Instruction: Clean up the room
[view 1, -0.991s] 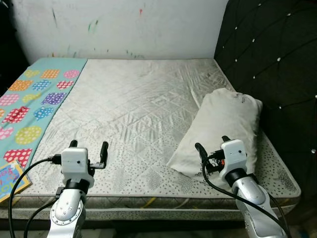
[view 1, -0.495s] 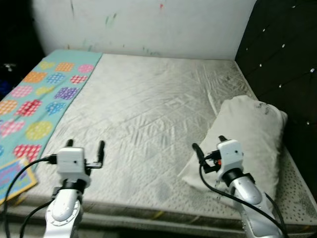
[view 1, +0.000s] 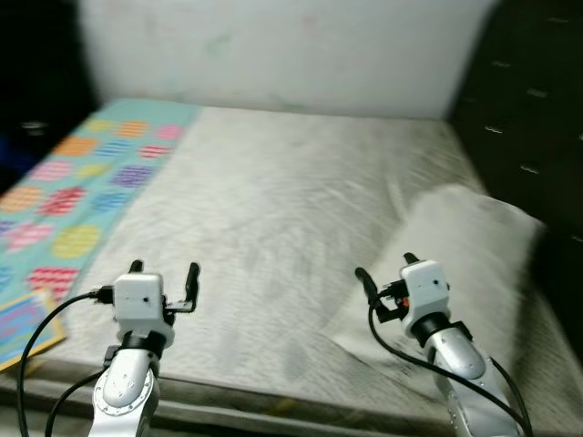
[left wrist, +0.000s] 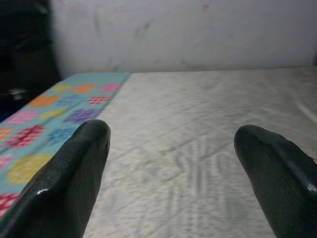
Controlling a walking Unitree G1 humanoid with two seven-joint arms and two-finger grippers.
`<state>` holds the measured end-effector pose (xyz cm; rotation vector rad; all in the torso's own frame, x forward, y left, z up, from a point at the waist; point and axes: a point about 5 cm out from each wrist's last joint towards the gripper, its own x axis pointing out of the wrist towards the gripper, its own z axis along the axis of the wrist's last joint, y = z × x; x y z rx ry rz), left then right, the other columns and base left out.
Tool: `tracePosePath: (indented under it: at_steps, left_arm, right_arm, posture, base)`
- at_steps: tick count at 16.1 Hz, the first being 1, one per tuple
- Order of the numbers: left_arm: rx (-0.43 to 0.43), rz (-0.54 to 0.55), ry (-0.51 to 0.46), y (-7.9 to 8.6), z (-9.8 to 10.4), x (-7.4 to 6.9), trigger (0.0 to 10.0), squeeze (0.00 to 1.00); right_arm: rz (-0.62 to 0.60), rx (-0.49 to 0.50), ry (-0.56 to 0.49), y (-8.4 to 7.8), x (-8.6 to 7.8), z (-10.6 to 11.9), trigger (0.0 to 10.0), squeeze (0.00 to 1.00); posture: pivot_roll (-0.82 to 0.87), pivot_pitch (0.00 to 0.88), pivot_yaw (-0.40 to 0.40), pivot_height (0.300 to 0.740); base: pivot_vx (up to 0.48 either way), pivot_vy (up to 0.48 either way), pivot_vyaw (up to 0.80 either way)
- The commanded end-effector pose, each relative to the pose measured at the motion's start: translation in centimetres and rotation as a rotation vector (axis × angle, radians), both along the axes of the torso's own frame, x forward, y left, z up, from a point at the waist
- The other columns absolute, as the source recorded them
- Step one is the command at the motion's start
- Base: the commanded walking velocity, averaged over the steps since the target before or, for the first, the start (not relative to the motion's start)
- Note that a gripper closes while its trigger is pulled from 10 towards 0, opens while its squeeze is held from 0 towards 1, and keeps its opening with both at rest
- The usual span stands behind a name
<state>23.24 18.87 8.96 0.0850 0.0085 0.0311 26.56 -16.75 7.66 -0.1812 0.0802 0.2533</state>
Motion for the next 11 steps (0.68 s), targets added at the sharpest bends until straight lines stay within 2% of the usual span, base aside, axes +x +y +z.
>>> tracePosePath:
  at_steps: [1, 9, 11]
  left_arm:
    - [0.004, 0.017, -0.006, 0.3, 0.3, 0.1, 10.0, 0.0]
    - [0.009, 0.045, 0.009, 0.8, 0.0, -0.2, 10.0, 0.0]
    - [0.005, 0.049, 0.033, 1.6, -0.3, -0.8, 10.0, 0.0]
  right_arm:
    - [0.008, -0.006, -0.017, 0.0, 0.3, 0.5, 10.0, 0.0]
    - [-0.018, -0.008, -0.004, 0.0, 0.2, 0.3, 10.0, 0.0]
    - [-0.053, -0.013, 0.003, -0.6, 0.3, 0.2, 10.0, 0.0]
  posture:
    - [-0.14, 0.0, 0.003, 0.74]
    - [-0.13, 0.0, -0.003, 0.74]
    - [-0.13, 0.0, -0.003, 0.74]
  base:
    - [0.0, 0.0, 0.0]
    - [0.0, 0.0, 0.0]
    - [0.0, 0.0, 0.0]
